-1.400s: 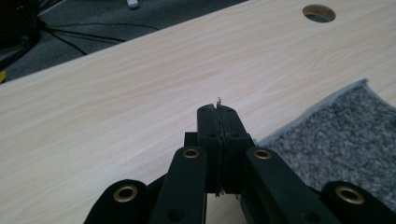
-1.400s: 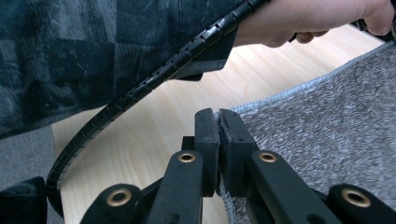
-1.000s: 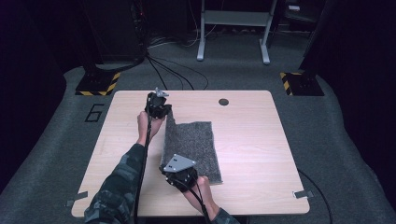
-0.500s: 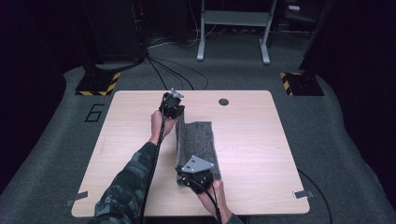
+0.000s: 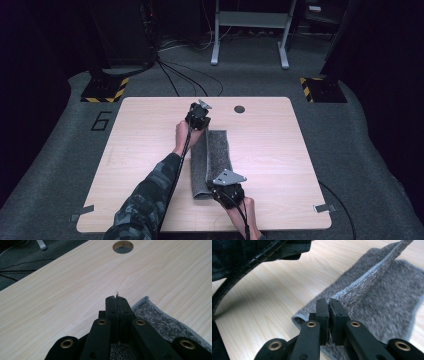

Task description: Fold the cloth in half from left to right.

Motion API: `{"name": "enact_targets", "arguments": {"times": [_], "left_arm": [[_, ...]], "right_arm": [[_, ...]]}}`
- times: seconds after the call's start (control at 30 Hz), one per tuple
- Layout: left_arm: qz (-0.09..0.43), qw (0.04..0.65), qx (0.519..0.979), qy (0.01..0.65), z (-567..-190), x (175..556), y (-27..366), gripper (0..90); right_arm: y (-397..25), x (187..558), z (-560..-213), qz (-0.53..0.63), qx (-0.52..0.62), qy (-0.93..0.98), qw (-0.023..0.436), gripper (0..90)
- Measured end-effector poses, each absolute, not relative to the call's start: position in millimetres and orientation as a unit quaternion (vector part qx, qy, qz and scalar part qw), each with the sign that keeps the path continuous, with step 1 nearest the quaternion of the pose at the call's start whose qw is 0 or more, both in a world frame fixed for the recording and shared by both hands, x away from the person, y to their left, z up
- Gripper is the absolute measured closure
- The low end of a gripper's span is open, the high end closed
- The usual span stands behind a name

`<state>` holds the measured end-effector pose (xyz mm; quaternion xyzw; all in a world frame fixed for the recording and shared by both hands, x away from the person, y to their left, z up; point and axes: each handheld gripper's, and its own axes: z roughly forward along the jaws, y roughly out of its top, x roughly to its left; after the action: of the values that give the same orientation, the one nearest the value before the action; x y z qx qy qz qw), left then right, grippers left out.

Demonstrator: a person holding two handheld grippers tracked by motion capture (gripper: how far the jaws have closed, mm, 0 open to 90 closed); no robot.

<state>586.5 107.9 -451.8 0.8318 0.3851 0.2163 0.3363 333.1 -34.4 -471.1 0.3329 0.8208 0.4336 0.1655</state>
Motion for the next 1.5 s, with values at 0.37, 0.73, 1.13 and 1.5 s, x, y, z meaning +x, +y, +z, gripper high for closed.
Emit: {"name": "enact_targets", "arguments": {"times": [0.37, 0.73, 1.13, 1.5], "left_arm": [[0.206, 0.331, 0.840, 0.378, -460.8, 590.2, 86.7, 88.7], [0.196, 0.323, 0.846, 0.377, -471.9, 599.4, 67.4, 88.5], [0.167, 0.337, 0.838, 0.394, -482.0, 605.4, 59.0, 50.5], [0.153, 0.362, 0.821, 0.415, -459.9, 592.3, 99.1, 16.4]], "right_arm": [[-55.2, 332.8, -478.6, 0.435, 0.360, 0.809, 0.164, 86.0], [-67.2, 333.9, -488.8, 0.417, 0.380, 0.807, 0.177, 85.8], [-78.8, 333.9, -498.6, 0.384, 0.404, 0.812, 0.177, 77.6], [-109.8, 333.2, -496.8, 0.372, 0.465, 0.781, 0.186, 41.6]]}}
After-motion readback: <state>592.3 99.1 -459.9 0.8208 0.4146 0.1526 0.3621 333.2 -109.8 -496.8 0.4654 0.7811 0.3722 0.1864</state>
